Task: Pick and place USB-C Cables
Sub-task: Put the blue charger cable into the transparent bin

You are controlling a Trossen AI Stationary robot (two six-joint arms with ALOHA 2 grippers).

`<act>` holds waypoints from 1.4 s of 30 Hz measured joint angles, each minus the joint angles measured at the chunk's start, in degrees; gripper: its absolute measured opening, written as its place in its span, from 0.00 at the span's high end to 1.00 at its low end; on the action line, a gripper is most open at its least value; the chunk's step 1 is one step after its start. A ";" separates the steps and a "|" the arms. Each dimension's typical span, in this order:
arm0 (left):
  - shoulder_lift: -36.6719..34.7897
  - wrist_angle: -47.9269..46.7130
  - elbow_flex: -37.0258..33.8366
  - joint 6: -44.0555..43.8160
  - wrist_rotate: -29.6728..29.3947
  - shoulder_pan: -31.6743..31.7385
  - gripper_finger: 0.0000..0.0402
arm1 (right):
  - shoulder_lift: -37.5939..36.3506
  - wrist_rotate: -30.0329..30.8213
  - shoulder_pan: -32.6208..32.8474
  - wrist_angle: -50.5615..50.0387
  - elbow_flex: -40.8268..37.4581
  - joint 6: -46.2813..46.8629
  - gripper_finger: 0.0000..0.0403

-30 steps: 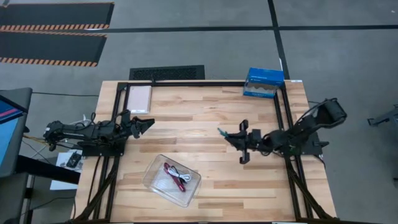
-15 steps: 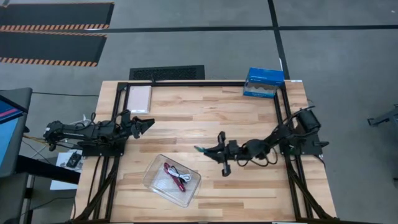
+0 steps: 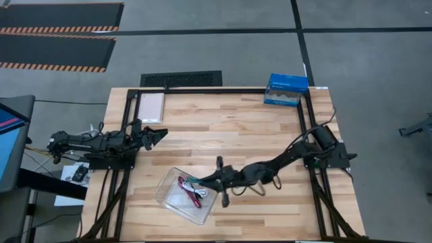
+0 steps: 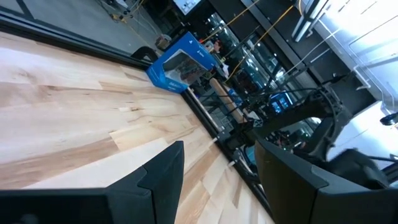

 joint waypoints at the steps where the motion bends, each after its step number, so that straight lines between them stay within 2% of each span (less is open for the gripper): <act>1: -0.01 0.00 0.00 0.00 0.00 0.00 0.54 | -0.01 0.25 0.05 -3.57 1.82 0.84 0.90; 11: -0.01 0.00 0.00 0.02 0.02 0.00 0.54 | -0.01 6.93 1.56 -23.92 14.42 3.02 0.90; 20: -0.01 0.00 0.00 0.06 0.02 0.00 0.54 | -0.01 16.22 3.07 -40.54 19.42 8.83 0.93; 34: -0.01 0.00 0.00 0.52 -1.42 0.00 0.54 | -0.03 19.57 3.34 -45.97 20.50 16.82 0.94; 42: -0.01 0.01 0.00 0.47 -1.44 0.00 0.54 | -0.02 19.86 4.13 -51.67 25.82 16.81 0.94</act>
